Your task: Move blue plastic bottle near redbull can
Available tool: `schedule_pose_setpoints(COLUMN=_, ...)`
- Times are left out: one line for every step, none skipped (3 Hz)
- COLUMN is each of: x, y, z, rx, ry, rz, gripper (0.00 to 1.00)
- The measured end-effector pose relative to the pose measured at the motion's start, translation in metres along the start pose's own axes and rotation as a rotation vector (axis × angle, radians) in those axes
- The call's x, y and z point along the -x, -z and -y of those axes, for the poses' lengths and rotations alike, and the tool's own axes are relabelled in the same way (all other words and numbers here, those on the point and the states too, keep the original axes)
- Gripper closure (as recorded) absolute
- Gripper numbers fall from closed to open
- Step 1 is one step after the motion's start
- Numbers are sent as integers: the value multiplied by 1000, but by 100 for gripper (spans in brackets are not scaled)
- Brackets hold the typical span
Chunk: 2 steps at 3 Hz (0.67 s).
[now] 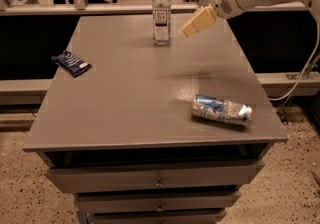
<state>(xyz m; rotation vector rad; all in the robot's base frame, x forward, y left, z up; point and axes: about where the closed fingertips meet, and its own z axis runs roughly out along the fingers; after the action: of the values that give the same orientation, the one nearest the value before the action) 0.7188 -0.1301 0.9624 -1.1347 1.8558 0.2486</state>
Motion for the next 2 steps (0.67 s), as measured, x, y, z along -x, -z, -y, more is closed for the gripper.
schedule_pose_setpoints(x=21, y=-51, z=-1, rx=20, ry=-36, rz=105, gripper=0)
schedule_pose_setpoints(x=36, y=-86, z=6, rx=17, ry=-61, rz=178, gripper=0)
